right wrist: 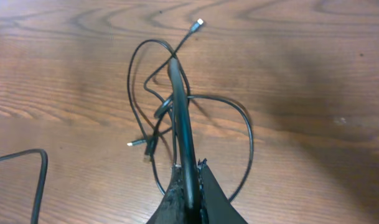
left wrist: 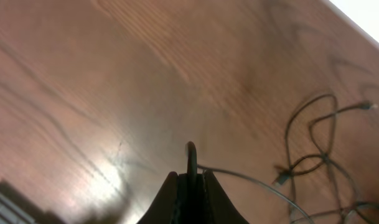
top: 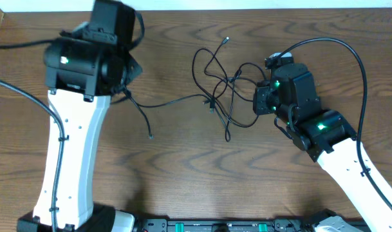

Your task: Untangle cables

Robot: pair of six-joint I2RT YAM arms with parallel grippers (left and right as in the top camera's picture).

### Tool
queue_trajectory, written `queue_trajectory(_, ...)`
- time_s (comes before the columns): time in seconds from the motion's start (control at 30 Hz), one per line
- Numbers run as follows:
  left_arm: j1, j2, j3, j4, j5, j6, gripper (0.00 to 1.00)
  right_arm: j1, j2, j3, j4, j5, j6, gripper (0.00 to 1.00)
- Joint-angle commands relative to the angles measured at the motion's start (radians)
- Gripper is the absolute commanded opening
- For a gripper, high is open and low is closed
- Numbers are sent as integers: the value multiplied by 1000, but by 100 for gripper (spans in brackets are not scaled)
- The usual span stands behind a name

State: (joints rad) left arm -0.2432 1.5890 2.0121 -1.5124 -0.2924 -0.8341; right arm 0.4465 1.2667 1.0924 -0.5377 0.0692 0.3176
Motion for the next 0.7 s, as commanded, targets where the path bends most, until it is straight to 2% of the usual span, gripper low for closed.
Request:
queue_trajectory(0.0,2,-167,-235,110,-2,-20,8,-23,-16,19,-1,-1,-20,1)
queue_trajectory(0.03,2,-234,-361,196,35,-20,8,-24,-16,19,0,-1,-19,1)
queue_trajectory(0.13,2,-341,-589,385,150,-8,7,-25,-16,21,18,-14,-20,1)
queue_trajectory(0.23,2,-394,-715,526,250,-9,8,-35,-16,39,59,-82,-20,1)
queue_trajectory(0.27,2,-398,-732,555,273,-9,8,-39,-16,55,66,-115,-20,1)
queue_trajectory(0.33,2,-394,-737,581,307,-9,26,-47,-16,90,66,-160,-20,1)
queue_trajectory(0.37,2,-393,-737,604,338,0,28,-56,-16,133,61,-193,-20,1)
queue_trajectory(0.43,2,-395,-737,661,388,88,33,-60,-17,168,55,-205,-21,1)
queue_trajectory(0.5,2,-405,-729,732,449,190,45,-60,-17,195,47,-211,-35,1)
queue_trajectory(0.67,2,-457,-639,776,438,296,46,-60,-19,221,7,-211,-47,1)
